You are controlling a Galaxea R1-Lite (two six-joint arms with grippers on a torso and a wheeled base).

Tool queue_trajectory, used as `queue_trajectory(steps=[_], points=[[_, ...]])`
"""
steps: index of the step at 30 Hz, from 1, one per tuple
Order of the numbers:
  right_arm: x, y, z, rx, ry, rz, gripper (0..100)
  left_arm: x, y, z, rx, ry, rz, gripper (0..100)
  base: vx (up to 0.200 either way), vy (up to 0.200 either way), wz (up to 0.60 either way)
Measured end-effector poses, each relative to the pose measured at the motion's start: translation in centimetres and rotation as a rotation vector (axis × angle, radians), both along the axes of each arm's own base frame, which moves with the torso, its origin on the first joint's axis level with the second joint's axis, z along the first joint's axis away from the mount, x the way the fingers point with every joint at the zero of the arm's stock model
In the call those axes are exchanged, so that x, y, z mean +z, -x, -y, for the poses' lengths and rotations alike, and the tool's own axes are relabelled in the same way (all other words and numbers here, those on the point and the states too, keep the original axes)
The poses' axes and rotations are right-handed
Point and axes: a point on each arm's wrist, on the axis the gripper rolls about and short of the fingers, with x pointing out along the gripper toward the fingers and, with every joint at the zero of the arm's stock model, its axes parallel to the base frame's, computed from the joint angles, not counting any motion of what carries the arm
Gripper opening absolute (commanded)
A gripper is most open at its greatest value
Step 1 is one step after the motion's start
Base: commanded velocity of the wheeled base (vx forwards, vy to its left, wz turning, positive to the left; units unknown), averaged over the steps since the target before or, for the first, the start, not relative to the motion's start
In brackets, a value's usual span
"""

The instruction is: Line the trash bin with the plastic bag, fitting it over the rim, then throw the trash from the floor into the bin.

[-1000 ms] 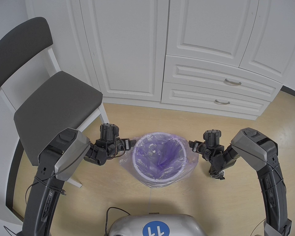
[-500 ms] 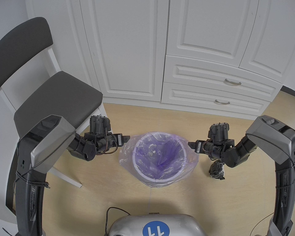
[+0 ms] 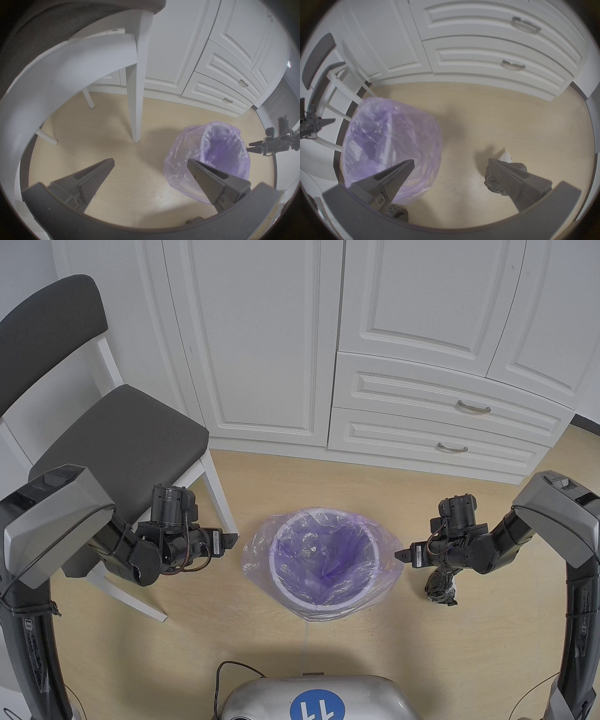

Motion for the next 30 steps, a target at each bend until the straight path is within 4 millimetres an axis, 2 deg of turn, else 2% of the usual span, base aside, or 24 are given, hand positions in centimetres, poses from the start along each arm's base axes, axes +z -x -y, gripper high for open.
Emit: queue_trajectory(steps=[6, 10, 13, 19, 21, 24, 30], points=[[-3.1, -1.2, 0.1, 0.055, -0.046, -0.08, 100, 0.5, 1.3, -0.3, 0.02, -0.013, 0.015, 100, 0.0, 0.0, 0.0], [-4.5, -1.5, 0.1, 0.062, -0.055, -0.209, 100, 0.6, 1.7, -0.1, 0.023, -0.019, 0.027, 100, 0.0, 0.0, 0.0], [-4.6, -2.3, 0.1, 0.051, -0.061, -0.274, 100, 0.5, 1.9, 0.0, 0.023, -0.022, 0.03, 100, 0.0, 0.0, 0.0], [-3.8, -5.2, -0.3, -0.001, -0.083, -0.308, 100, 0.2, 2.0, 0.2, 0.02, -0.027, 0.029, 100, 0.0, 0.0, 0.0], [-3.7, -6.2, -0.4, -0.022, -0.093, -0.302, 100, -0.3, 1.8, 0.5, 0.015, -0.03, 0.022, 100, 0.0, 0.0, 0.0], [-4.0, -6.7, -0.5, -0.034, -0.097, -0.305, 100, -1.2, 1.4, 1.0, 0.004, -0.036, 0.009, 100, 0.0, 0.0, 0.0], [-5.3, -6.9, -0.4, -0.065, -0.107, -0.34, 100, -4.2, -0.3, 2.2, -0.026, -0.069, -0.017, 100, 0.0, 0.0, 0.0]])
